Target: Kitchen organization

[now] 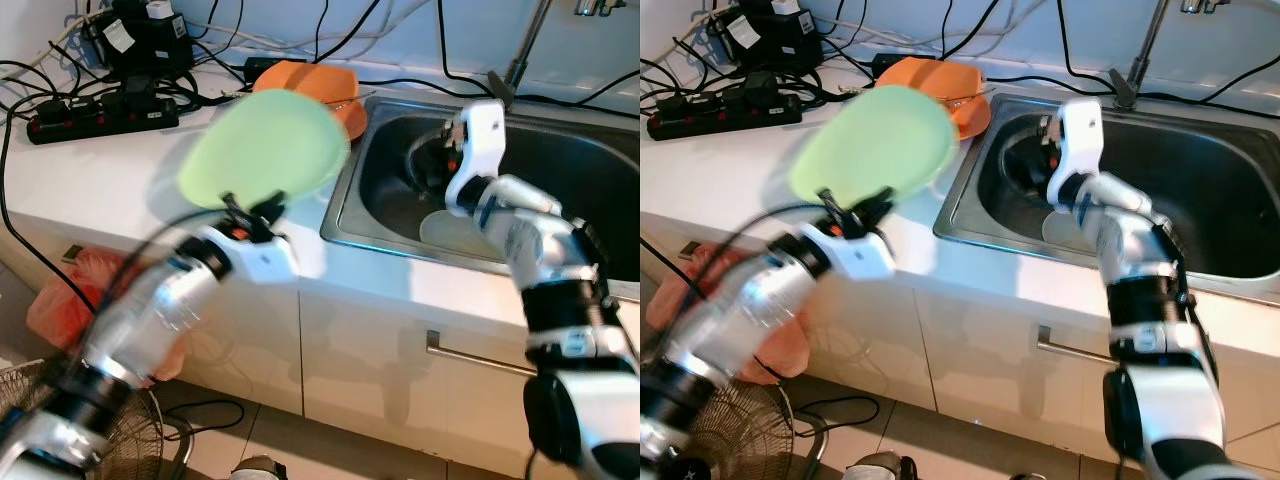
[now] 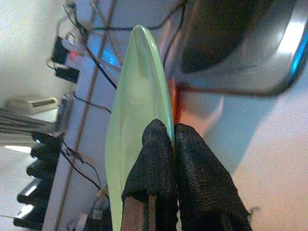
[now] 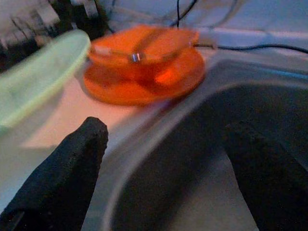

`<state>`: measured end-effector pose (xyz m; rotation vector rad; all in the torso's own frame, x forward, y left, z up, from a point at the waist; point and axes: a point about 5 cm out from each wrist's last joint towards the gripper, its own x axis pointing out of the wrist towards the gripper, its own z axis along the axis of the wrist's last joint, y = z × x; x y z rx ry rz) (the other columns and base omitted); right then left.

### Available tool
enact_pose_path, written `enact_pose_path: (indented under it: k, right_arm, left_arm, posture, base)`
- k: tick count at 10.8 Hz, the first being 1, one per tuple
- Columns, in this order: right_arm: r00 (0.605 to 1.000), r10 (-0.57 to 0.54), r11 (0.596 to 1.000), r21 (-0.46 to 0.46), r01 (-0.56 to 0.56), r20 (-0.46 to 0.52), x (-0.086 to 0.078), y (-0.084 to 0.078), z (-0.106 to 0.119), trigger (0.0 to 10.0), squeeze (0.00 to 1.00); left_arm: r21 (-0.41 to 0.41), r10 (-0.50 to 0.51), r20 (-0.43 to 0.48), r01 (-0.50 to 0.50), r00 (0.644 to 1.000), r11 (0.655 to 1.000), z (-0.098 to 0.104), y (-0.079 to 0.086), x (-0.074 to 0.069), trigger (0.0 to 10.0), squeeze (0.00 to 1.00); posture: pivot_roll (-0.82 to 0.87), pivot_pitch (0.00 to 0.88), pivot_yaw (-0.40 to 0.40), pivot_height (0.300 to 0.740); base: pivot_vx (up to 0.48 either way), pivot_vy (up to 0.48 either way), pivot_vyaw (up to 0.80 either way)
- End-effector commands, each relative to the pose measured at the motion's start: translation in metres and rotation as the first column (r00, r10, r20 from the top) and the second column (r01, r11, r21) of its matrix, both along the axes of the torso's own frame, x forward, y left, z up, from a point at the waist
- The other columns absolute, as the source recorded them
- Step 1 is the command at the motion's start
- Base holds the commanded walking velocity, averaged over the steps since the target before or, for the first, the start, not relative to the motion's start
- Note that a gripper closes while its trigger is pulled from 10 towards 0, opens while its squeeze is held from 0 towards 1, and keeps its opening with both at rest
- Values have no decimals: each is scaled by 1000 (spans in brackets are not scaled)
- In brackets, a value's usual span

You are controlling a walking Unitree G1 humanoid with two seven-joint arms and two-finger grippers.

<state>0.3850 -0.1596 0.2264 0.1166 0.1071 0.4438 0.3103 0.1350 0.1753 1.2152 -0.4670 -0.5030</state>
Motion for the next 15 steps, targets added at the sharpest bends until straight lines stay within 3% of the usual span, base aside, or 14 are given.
enact_pose_path:
  k: [1, 2, 3, 5, 7, 13, 14, 15]
  right_arm:
    - [1000, 25, 997, 75, -24, -9, 1, -4, 10, 10000, 0]
    - [999, 42, 992, 118, -41, -10, 1, -7, 16, 10000, 0]
    - [997, 82, 971, 223, -82, 10, -1, -10, 29, 10000, 0]
    - [991, 136, 940, 314, -132, 8, -3, -9, 35, 10000, 0]
    - [968, 252, 913, 334, -234, -13, -11, 2, 33, 10000, 0]
    - [934, 348, 897, 319, -307, -78, -14, 11, 29, 10000, 0]
    - [934, 347, 902, 304, -306, -87, -11, 11, 31, 8157, 0]
    - [934, 343, 907, 293, -302, -98, -10, 11, 30, 0, 0]
  left_arm:
    - [-22, -18, 88, 20, 996, 1000, 12, -6, -3, 0, 0]
    - [-29, -33, 92, 36, 995, 999, 10, -11, -6, 0, 0]
    - [-27, -50, 94, 53, 994, 998, 4, -18, -9, 0, 0]
    - [-22, -58, 105, 60, 993, 998, 4, -23, -7, 0, 0]
    - [-15, -81, 155, 85, 985, 996, 7, -32, -2, 0, 0]
    - [-13, -204, 230, 212, 952, 977, 9, -63, -6, 0, 0]
    - [-9, -218, 242, 227, 945, 974, 9, -65, -8, 0, 0]
    - [-6, -224, 246, 233, 943, 973, 8, -65, -9, 0, 0]
  posture:
    - [252, 27, 18, 740]
    - [250, 26, 18, 740]
    - [242, 26, 18, 740]
    - [244, 27, 19, 740]
    - [244, 28, 21, 740]
    - [229, 33, 25, 740]
    - [229, 34, 25, 740]
    - [228, 35, 24, 740]
  base:
    - [0, 0, 0]
    - [0, 0, 0]
    - [0, 0, 0]
    - [0, 0, 0]
    - [0, 0, 0]
    - [0, 0, 0]
    - [0, 0, 0]
    - [0, 0, 0]
